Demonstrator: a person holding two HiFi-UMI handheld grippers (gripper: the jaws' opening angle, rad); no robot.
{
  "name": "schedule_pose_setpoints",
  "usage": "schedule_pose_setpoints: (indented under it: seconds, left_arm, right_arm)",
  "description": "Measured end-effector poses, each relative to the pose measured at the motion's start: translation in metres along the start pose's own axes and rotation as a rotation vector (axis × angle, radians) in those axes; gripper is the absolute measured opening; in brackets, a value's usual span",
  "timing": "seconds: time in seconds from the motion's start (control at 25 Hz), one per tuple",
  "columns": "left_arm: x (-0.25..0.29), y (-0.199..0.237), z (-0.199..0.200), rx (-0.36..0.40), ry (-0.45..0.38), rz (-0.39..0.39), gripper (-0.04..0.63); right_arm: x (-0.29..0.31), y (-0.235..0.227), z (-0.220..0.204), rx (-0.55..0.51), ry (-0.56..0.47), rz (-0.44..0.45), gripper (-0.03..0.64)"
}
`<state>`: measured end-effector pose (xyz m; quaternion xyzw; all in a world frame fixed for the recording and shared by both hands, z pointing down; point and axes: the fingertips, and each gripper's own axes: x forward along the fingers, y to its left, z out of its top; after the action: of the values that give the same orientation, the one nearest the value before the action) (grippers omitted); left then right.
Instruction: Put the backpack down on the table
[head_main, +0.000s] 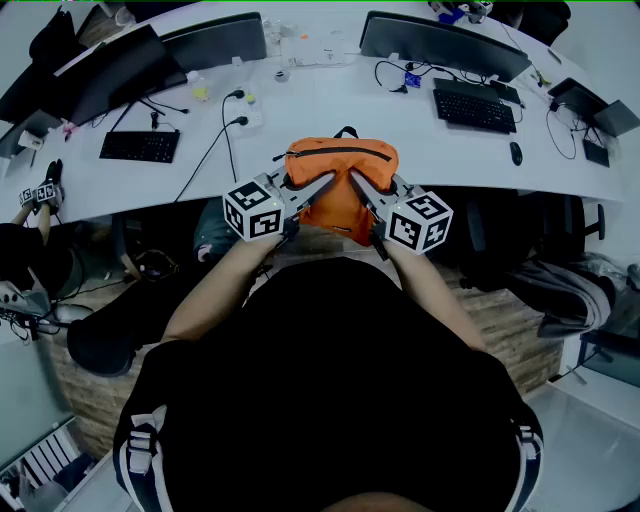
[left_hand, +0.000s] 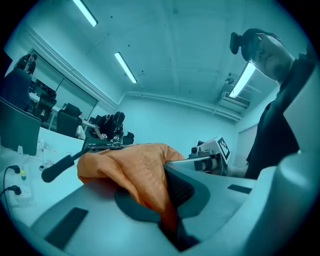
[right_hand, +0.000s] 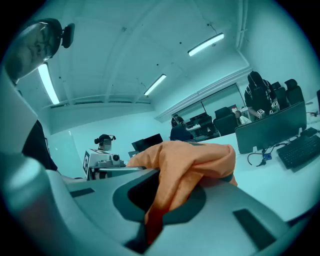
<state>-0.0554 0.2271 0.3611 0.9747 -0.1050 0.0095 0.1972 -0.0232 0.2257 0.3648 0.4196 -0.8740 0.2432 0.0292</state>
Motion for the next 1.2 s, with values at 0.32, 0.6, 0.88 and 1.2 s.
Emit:
schedule_pose_setpoints:
  seconds: [0.32, 0.6, 0.88, 1.2]
  left_arm:
    - [-0.008, -0.007, -0.007, -0.021, 0.02, 0.014, 0.037]
    - [-0.01, -0.006, -0.006, -0.033, 0.02, 0.011, 0.036]
    - [-0.003, 0.003, -0.007, -0.013, 0.041, 0.009, 0.037]
    - [0.014, 0.03, -0.003, -0.022, 0.053, 0.022, 0.037]
  right_arm:
    - [-0.002, 0.009, -0.009, 0.01, 0.002, -0.003, 0.023]
    - [0.001, 0.011, -0.008, 0.015, -0.011, -0.009, 0.023]
    - [0.007, -0.001, -0.007, 0.025, -0.008, -0.017, 0.023]
    - [0.022, -0.028, 0.001, 0.034, 0.003, -0.013, 0.023]
